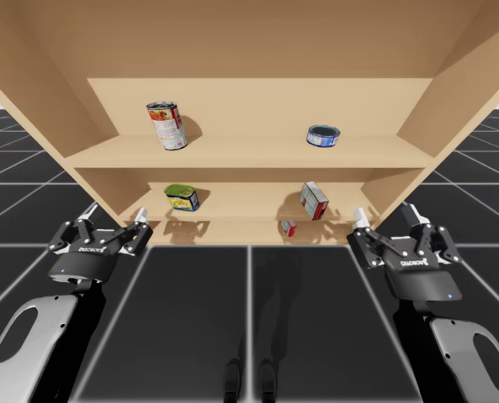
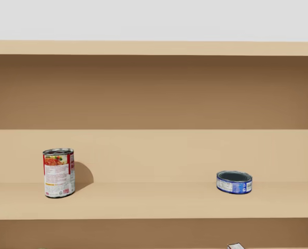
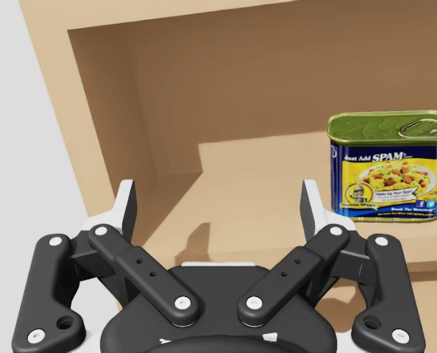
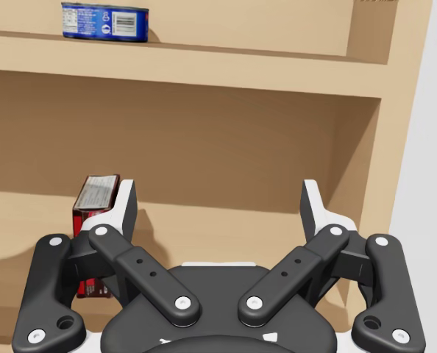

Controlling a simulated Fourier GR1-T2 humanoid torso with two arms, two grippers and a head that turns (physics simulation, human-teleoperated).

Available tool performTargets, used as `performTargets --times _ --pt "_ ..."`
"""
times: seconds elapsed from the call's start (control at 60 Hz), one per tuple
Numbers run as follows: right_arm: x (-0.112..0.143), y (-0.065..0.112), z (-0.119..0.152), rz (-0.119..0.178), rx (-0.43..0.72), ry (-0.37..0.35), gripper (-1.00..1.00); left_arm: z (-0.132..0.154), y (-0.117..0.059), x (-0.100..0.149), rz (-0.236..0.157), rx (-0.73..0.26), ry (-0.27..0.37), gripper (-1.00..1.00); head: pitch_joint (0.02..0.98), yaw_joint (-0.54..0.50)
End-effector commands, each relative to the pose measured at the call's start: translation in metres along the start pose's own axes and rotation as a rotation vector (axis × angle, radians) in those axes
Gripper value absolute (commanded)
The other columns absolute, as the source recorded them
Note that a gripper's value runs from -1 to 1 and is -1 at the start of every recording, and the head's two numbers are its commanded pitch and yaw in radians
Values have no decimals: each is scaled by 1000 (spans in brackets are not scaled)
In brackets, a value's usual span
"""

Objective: Look through the shelves, find the gelatin box, and take it.

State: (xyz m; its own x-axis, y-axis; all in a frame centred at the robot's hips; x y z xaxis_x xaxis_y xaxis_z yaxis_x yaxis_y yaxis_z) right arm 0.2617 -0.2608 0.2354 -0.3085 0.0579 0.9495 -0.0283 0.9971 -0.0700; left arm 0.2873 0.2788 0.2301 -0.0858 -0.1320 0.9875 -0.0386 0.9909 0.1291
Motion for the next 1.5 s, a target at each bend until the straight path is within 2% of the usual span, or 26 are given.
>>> performTargets --times 0.017,0.05,0.133,0.217,0.283,0.617,0.8,1.0,1.1,1.133,1.167,1.2,1.35,1.45,1.5 --pt "0 1 3 -5 -39 -20 -1000 0 0 0 -1 -1 0 -1000 100 -18" --pt "0 3 4 -32 -2 1 -1000 0 0 0 -1 -1 -1 -1000 101 -18" --pt "1 2 2 -36 10 4 -1000 0 0 0 -1 -1 -1 -1000 112 -19" --pt "-1 0 0 -50 42 40 -1000 0 0 0 -1 -1 -1 -1000 137 -20" --pt "0 1 0 -47 39 37 -1000 0 0 0 -2 -1 0 -1000 162 -21" --pt "0 4 1 -27 41 39 -1000 1 -1 0 -12 -7 -3 -1000 437 -34" --pt "0 8 2 -22 50 42 -1000 1 -4 0 -24 -19 -2 -1000 583 -106" --pt "0 8 2 -14 44 43 -1000 2 -9 0 -37 -31 -2 -1000 701 -171" --pt "1 10 2 -27 45 45 -1000 2 -10 0 -38 -35 -3 -1000 725 -177" --pt "3 11 2 -56 49 55 -1000 2 -11 0 -36 -37 -4 -1000 739 -182" --pt "4 12 3 -55 50 57 -1000 2 -11 1 -35 -38 -4 -1000 743 -184" --pt "7 14 5 -40 45 59 -1000 2 -11 1 -32 -37 -5 -1000 751 -183" --pt "18 19 16 -43 42 73 -1000 3 -10 2 -24 -34 -8 -1000 749 -180" --pt "27 23 29 -56 54 69 -1000 3 -10 2 -22 -34 -7 -1000 743 -181" --pt "29 27 35 -66 75 93 -1000 3 -10 2 -20 -33 -7 -1000 740 -180"
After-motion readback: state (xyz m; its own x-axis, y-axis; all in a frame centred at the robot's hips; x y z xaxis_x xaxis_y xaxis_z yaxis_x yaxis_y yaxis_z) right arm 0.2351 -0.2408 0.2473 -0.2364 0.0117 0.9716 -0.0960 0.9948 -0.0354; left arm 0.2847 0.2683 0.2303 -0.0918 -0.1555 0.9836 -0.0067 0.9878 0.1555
